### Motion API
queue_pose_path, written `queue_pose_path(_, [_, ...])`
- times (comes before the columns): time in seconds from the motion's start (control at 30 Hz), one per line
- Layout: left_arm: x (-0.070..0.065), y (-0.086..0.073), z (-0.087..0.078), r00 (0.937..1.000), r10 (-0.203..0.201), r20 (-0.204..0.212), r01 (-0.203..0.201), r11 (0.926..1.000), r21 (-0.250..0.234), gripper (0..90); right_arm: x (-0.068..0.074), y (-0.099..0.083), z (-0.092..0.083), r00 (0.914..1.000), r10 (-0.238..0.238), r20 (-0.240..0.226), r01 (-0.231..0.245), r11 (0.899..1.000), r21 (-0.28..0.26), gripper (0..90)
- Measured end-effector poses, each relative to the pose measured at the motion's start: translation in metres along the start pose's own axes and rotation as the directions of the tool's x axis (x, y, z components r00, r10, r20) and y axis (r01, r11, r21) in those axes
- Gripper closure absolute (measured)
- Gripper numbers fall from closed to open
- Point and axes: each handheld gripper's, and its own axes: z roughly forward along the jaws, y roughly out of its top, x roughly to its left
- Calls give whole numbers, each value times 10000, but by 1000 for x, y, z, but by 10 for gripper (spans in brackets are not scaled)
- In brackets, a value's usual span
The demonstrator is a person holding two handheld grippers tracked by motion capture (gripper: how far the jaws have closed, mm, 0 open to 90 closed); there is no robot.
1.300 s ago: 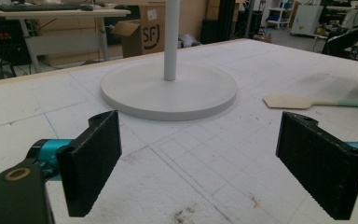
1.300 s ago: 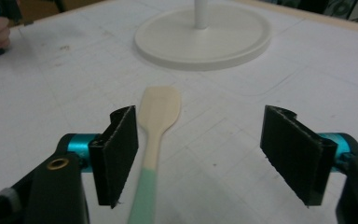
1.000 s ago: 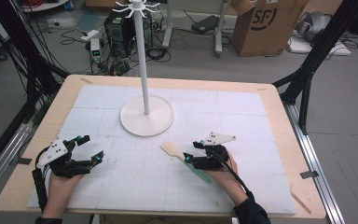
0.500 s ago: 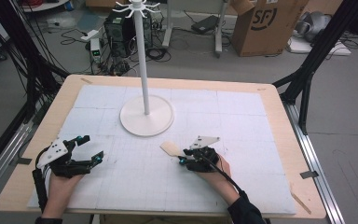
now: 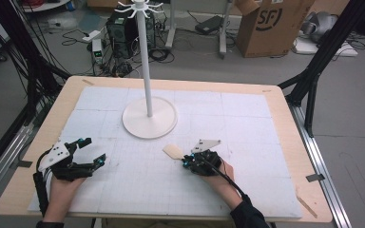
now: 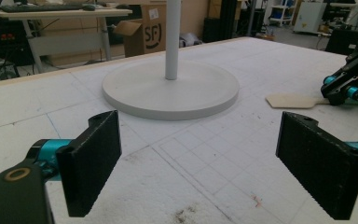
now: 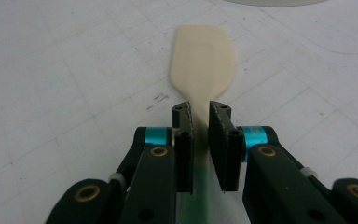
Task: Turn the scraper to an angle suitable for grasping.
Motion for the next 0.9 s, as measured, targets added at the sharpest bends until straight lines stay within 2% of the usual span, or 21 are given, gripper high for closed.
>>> queue_pose_path(0.07, [0,0,0,10000,-14,6,14,10000,-18,146,-1,1,0,9999,-151,-42,151,9998,-86,811])
queue_pose_path(0.13, [0,0,0,10000,-7,29,7,10000,-31,147,-1,7,2,9978,-414,-526,407,9991,-141,812])
queue_pose_path(0.2, [0,0,0,10000,14,34,-14,10000,-50,147,2,16,4,9928,-802,-895,788,9967,-189,812])
queue_pose_path(0.3, [-1,0,-1,10000,65,-7,-65,9999,-88,149,7,35,9,9782,-1451,-1486,1419,9894,-318,812])
queue_pose_path(0.33, [-1,0,-1,9999,110,34,-109,9999,-112,149,7,35,9,9782,-1451,-1486,1419,9894,-318,812])
queue_pose_path(0.37, [-1,0,-1,9999,136,55,-136,9998,-123,149,8,42,12,9733,-1620,-1628,1575,9867,-403,812])
queue_pose_path(0.4, [-1,0,-1,9999,145,57,-144,9998,-142,150,11,54,19,9571,-1983,-2112,1916,9801,-520,812])
queue_pose_path(0.43, [-1,0,-1,9998,143,101,-142,9998,-157,151,12,61,24,9488,-2202,-2265,2118,9754,-611,812])
queue_pose_path(0.47, [-1,0,-1,9998,156,124,-154,9997,-164,151,12,61,24,9488,-2202,-2265,2118,9754,-611,812])
queue_pose_path(0.53, [-1,0,-1,9996,198,196,-194,9997,-168,152,15,73,34,9266,-2558,-2755,2459,9667,-705,812])
queue_pose_path(0.57, [-1,0,-1,9996,204,218,-200,9997,-171,154,20,84,45,9015,-2957,-3160,2862,9550,-773,812])
queue_pose_path(0.6, [-1,0,-1,9995,204,230,-200,9996,-177,154,20,84,45,9015,-2957,-3160,2862,9550,-773,812])
queue_pose_path(0.63, [-1,0,-1,9995,211,244,-207,9996,-184,154,23,89,51,8853,-3260,-3318,3170,9448,-826,811])
queue_pose_path(0.67, [-1,0,-2,9994,234,246,-229,9996,-190,154,31,100,64,8496,-3766,-3691,3715,9243,-880,811])
queue_pose_path(0.77, [-1,0,-2,9994,235,252,-230,9995,-206,154,44,116,85,8000,-4295,-4190,4313,8971,-960,811])
queue_pose_path(0.8, [-1,0,-2,9993,257,281,-251,9995,-211,154,44,116,85,8000,-4295,-4190,4313,8971,-960,811])
queue_pose_path(0.83, [-2,0,-2,9992,258,301,-252,9994,-222,154,47,121,92,7879,-4373,-4336,4388,8927,-1029,811])
queue_pose_path(0.87, [-2,0,-2,9991,279,311,-273,9994,-211,155,50,125,99,7806,-4308,-4529,4361,8944,-991,811])
queue_pose_path(0.9, [-2,0,-2,9991,298,303,-292,9994,-196,155,53,128,106,7701,-4393,-4625,4462,8891,-1016,810])
